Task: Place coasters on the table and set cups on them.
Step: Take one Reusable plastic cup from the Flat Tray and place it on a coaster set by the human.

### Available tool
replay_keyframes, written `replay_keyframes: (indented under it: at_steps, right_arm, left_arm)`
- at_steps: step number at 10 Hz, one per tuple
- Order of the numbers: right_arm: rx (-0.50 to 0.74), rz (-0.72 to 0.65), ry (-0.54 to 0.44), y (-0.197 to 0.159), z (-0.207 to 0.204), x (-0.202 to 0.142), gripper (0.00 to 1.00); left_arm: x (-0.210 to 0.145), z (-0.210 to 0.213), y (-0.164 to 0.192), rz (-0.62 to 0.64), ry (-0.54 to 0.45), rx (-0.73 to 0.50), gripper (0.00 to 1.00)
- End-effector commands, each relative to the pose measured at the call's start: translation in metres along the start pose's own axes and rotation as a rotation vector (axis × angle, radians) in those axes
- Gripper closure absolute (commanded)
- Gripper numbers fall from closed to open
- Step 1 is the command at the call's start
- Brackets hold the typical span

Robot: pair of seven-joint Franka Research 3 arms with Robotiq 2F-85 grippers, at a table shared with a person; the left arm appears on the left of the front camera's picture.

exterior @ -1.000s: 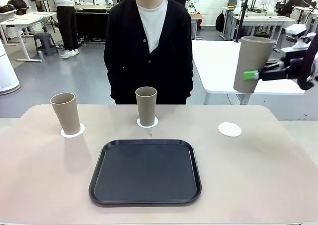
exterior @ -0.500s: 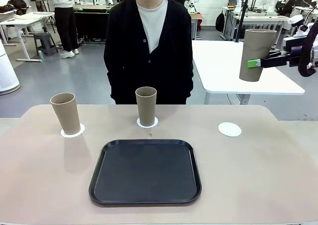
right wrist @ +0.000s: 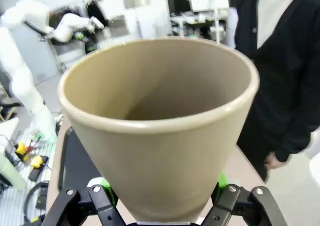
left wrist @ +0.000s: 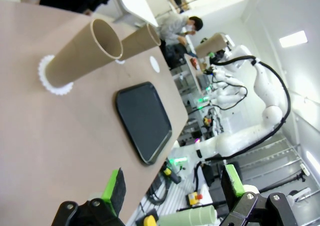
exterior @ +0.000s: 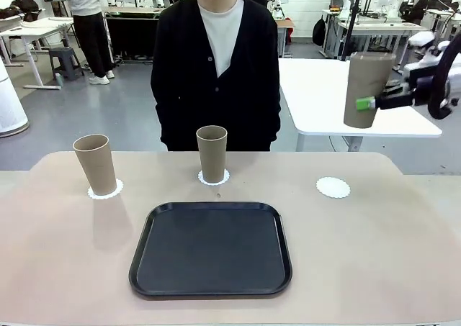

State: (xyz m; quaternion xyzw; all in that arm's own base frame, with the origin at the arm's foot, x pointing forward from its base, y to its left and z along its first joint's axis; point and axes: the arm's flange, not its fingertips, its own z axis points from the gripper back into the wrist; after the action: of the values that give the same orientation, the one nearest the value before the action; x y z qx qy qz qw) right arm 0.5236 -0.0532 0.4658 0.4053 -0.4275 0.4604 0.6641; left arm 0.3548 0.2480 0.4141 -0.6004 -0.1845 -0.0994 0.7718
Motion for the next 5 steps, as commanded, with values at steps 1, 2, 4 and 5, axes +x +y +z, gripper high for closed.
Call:
replay_keyframes:
  at_steps: [1,2,4,5]
  right_arm:
    - [0.143,0.097,0.029,-0.028,-0.020,-0.036,0.18]
    - [0.196,0.139,0.032,-0.035,-0.027,-0.052,0.18]
    - [0.306,0.230,0.024,-0.050,-0.036,-0.074,0.18]
    - [0.337,0.236,0.026,-0.059,-0.038,-0.085,0.18]
  left_arm:
    - [0.001,0.001,-0.002,-0.006,-0.013,-0.003,0.00]
    - [0.001,0.001,-0.002,-0.006,-0.013,-0.003,0.00]
    - [0.001,0.001,-0.002,-0.006,-0.013,-0.003,0.00]
    - [0.001,0.001,-0.002,-0.006,-0.013,-0.003,0.00]
